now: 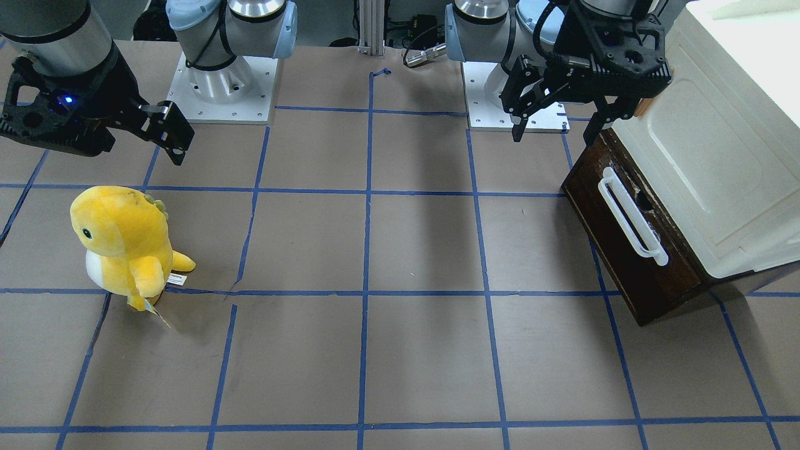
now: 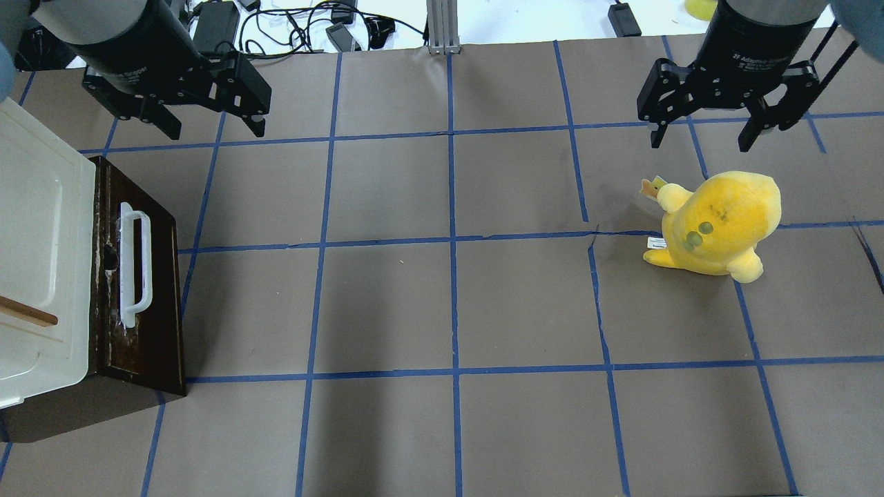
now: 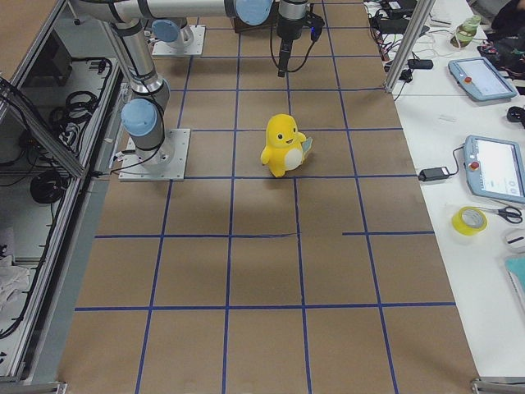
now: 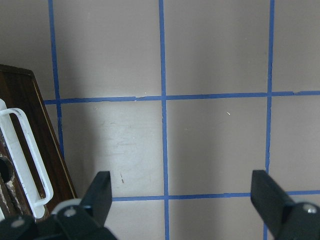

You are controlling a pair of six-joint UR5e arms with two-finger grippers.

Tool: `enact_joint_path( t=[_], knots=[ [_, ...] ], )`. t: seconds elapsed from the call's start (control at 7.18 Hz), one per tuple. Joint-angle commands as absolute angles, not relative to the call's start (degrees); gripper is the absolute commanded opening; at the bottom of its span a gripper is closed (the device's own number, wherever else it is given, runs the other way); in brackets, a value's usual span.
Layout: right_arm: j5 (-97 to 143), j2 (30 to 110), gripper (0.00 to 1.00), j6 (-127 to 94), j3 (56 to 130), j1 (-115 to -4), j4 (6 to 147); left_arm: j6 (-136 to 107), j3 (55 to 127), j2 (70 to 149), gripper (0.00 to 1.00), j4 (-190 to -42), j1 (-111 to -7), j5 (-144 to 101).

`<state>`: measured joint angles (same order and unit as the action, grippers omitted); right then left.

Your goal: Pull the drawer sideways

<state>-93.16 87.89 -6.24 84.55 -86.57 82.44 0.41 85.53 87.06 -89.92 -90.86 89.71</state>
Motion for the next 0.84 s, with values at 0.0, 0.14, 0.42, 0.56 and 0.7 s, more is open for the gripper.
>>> enact_joint_path(
  t=[0.0,0.14,0.42,0.56,0.7],
  knots=[
    [-93.2,87.9,1.00,-6.2,84.6,-86.6,82.4,0.4,85.5,86.9,1.00,-90.4,-90.5,89.5],
    [-93.2,87.9,1.00,-6.2,84.6,-86.6,82.4,0.4,85.5,87.1,1.00,-90.5,-90.4,89.5],
    [-93.2,87.9,1.00,-6.2,84.6,-86.6,82.4,-0.1,85.3,87.4,1.00,-91.2,-90.7,89.9],
    [-93.2,87.9,1.00,-6.2,84.6,-86.5,82.4,-0.2,85.6,88.2,1.00,-91.1,-90.7,90.0],
    [-93.2,87.9,1.00,-6.2,84.6,-86.6,82.4,-0.3,85.9,88.6,1.00,-90.9,-90.7,90.0]
  ],
)
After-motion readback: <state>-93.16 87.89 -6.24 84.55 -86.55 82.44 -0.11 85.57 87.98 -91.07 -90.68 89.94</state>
